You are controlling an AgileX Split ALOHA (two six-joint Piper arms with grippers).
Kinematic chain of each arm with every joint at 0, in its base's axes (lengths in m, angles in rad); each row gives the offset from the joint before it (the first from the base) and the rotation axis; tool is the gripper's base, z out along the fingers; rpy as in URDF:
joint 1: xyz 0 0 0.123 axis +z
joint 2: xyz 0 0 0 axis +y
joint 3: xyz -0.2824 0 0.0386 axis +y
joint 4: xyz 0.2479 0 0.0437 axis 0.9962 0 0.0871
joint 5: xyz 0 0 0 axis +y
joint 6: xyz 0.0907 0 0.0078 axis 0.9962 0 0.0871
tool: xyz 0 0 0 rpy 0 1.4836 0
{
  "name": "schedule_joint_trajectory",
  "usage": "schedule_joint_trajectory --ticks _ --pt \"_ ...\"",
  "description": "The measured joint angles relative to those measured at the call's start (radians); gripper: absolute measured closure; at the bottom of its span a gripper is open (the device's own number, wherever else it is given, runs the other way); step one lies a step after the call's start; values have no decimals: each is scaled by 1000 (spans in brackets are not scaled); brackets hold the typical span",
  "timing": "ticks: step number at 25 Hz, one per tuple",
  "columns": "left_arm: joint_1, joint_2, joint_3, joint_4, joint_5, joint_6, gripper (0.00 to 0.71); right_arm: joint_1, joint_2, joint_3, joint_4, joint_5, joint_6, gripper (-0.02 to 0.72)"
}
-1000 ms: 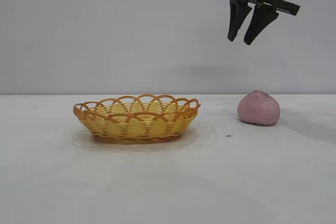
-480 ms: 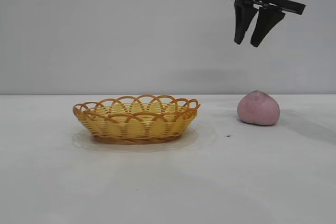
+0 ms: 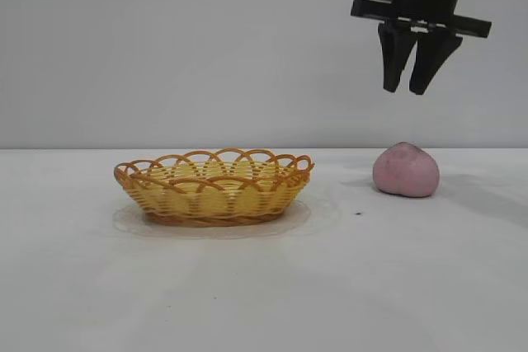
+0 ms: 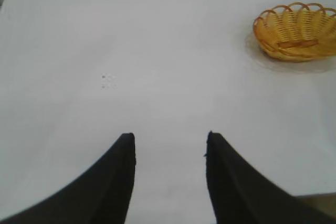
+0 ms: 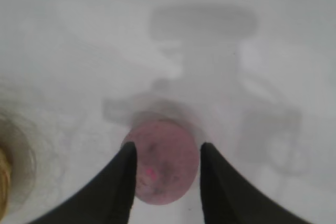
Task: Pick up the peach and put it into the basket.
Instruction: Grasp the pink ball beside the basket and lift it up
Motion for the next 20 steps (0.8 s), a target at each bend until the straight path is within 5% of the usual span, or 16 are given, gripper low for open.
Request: schedule_joint_trajectory --ticks 9,11,14,20 --pt "0 0 0 0 0 0 434 0 1 212 29 -34 -2 471" --pt "0 0 0 0 0 0 434 7 1 232 29 -66 -4 617" --pt "0 0 0 0 0 0 434 35 -11 232 27 -104 -4 703" --pt "0 0 0 0 0 0 434 201 -126 150 45 -121 -4 703"
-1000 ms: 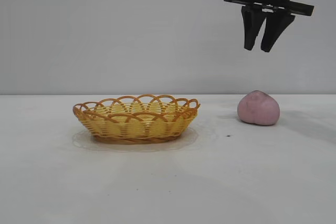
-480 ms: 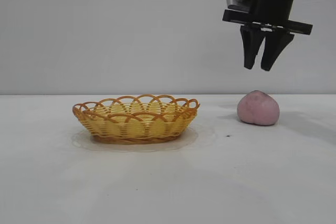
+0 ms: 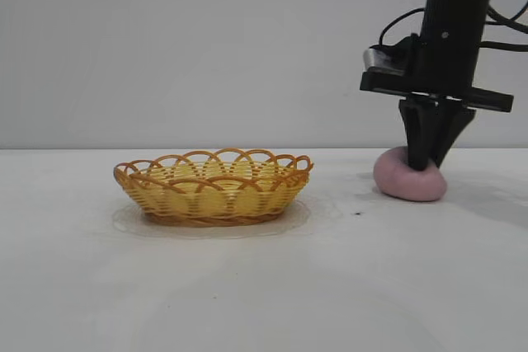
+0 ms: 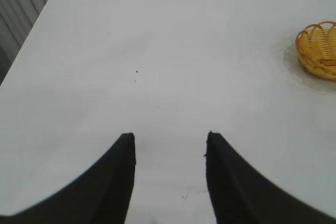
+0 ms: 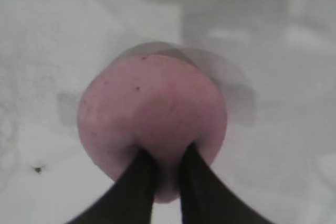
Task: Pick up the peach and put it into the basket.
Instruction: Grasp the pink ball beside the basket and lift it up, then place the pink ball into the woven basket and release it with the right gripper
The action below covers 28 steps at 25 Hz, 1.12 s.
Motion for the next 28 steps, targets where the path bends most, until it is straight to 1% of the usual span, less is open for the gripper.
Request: schedule_joint_trajectory --ticks 4,7,10,16,17,18,19,24,25,26,28 --pt "0 0 0 0 0 0 434 137 -64 -42 26 1 0 703" --pt "0 0 0 0 0 0 434 194 -38 -42 23 18 -2 703" --pt "0 0 0 0 0 0 434 216 17 -42 9 27 -2 703" --pt "0 0 0 0 0 0 434 218 128 -42 4 42 -2 703" --pt "0 0 0 0 0 0 434 218 141 -42 11 42 -2 650" --pt "0 0 0 0 0 0 434 218 148 -42 18 42 -2 650" --pt "0 0 0 0 0 0 434 218 150 -42 25 40 -2 579" --pt "0 0 0 0 0 0 434 218 145 -42 41 31 -2 372" --pt "0 0 0 0 0 0 434 218 138 -42 41 31 -2 352" --pt "0 0 0 0 0 0 434 218 124 -42 41 31 -2 366" --pt "0 0 0 0 0 0 434 218 82 -42 34 23 -2 366"
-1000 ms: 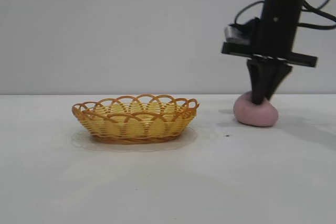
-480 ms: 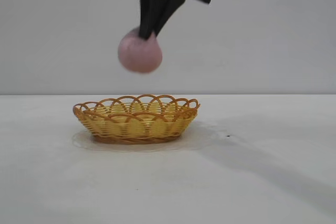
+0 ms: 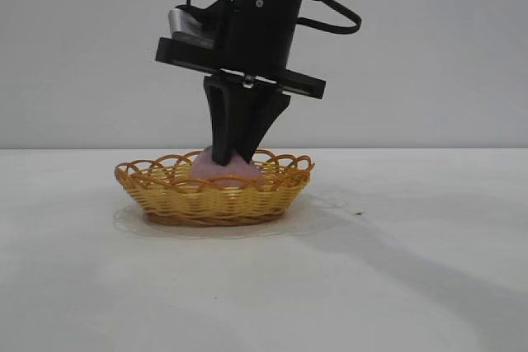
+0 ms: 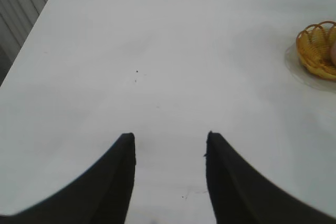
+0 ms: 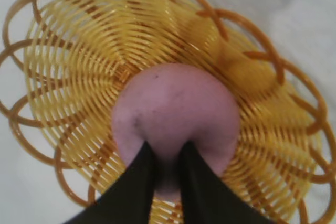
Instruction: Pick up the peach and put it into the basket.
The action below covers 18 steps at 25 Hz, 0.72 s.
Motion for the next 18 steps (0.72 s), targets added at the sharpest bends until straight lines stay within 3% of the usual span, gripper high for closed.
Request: schedule_joint_trajectory --ticks 1,5,7,13,18 --pt "0 0 0 0 0 0 434 0 -30 0 -11 -10 0 325" --pt "0 0 0 0 0 0 434 -19 -145 -2 -114 -28 2 340" --pt "0 0 0 0 0 0 434 -72 -168 -4 -132 -5 2 340" --pt "0 0 0 0 0 0 434 -362 -164 105 -95 29 6 340" --pt "0 0 0 0 0 0 434 -511 -164 236 -39 11 9 340"
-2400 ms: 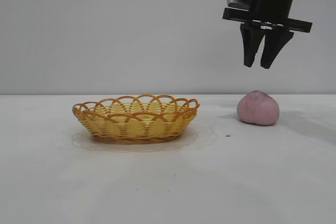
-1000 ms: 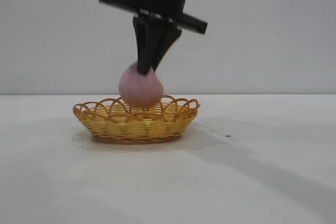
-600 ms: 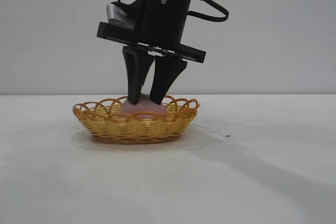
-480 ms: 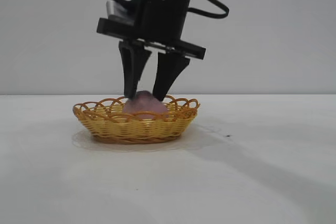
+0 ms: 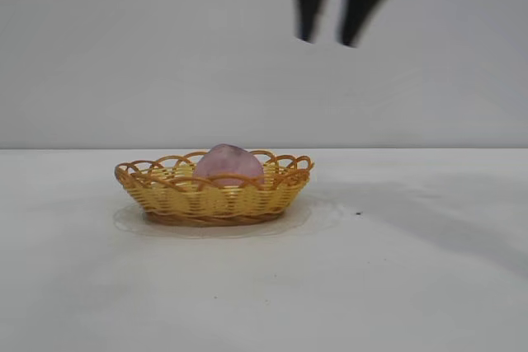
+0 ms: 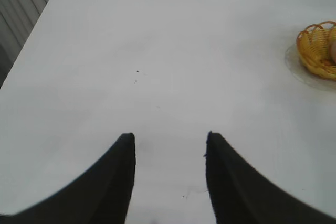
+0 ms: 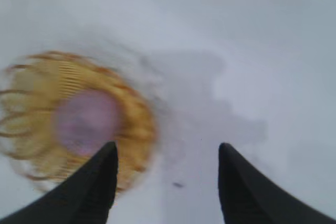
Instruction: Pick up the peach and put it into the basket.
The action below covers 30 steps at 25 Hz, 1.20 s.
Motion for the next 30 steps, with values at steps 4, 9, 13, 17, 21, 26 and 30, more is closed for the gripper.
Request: schedule_joint_trajectory --ticks 4,9,13,17,21,26,30 --pt "0 0 0 0 0 0 434 -45 -11 52 -11 -11 1 340" --pt "0 0 0 0 0 0 434 -94 -147 68 -14 -20 1 340" --pt "0 0 0 0 0 0 434 -122 -315 87 -22 -1 2 340" --pt "0 0 0 0 0 0 434 -124 -552 247 -1 -32 2 340" --pt "0 0 0 0 0 0 434 -124 -843 512 27 -98 2 340" --pt "0 0 0 0 0 0 434 -124 -1160 763 -8 -83 2 340" --pt "0 0 0 0 0 0 434 -153 -1381 910 -54 -8 13 340"
